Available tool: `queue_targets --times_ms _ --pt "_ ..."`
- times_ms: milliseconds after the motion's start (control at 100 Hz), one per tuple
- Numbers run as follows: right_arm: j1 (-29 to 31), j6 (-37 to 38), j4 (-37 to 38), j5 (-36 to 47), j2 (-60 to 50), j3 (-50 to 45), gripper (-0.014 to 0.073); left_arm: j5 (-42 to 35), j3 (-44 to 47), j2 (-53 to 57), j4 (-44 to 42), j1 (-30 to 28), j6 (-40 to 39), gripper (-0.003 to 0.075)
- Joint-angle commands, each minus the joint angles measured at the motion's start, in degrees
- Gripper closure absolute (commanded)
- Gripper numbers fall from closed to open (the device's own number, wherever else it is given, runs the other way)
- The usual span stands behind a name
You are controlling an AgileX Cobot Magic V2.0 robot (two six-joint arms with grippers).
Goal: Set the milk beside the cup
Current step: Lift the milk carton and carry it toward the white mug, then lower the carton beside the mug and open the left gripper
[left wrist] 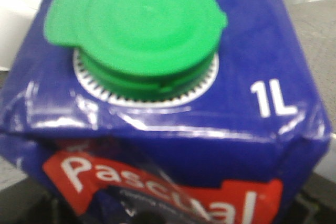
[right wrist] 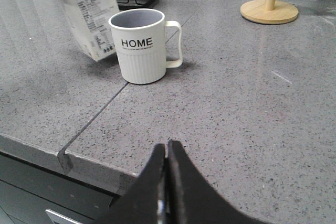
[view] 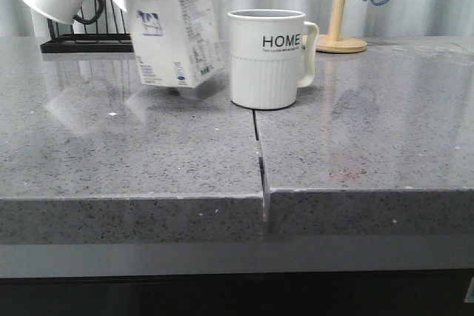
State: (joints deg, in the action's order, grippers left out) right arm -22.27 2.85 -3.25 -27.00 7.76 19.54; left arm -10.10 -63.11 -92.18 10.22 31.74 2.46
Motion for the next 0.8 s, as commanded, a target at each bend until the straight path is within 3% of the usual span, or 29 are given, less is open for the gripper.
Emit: queue_targets --times_ms 0,200,260,330,430,530,790 --pt "0.2 -0.4 -0.1 4.5 0.5 1.5 0.0662 -5.2 -3.2 0.9 0.7 1.2 0.0 0.0603" --pt "0.2 -0.4 -0.1 4.5 0.5 1.5 0.0662 -5.0 -3.9 -1.5 0.8 1.9 0.0 0.0599" --pt "0.2 -0.4 -0.1 4.5 0.5 1.5 0.0662 -4.6 -3.9 -1.6 0.8 1.9 0.0 0.0561" --pt "0.2 -0.4 -0.1 4.5 0.5 1.5 0.0662 -4.3 -3.9 -1.6 0.8 1.9 0.0 0.0441" --pt "0.2 -0.4 -0.1 4.5 0.5 1.5 0.0662 -4.7 -3.9 -1.6 0.8 1.9 0.0 0.0176" --pt "0.2 -0.4 -0.1 4.5 0.5 1.5 0.0662 -4.9 -3.9 -1.5 0.8 1.9 0.0 0.0012" --pt "0.2 -0.4 -0.1 4.5 0.5 1.5 0.0662 3.3 -3.6 2.6 0.6 1.9 0.0 0.0068"
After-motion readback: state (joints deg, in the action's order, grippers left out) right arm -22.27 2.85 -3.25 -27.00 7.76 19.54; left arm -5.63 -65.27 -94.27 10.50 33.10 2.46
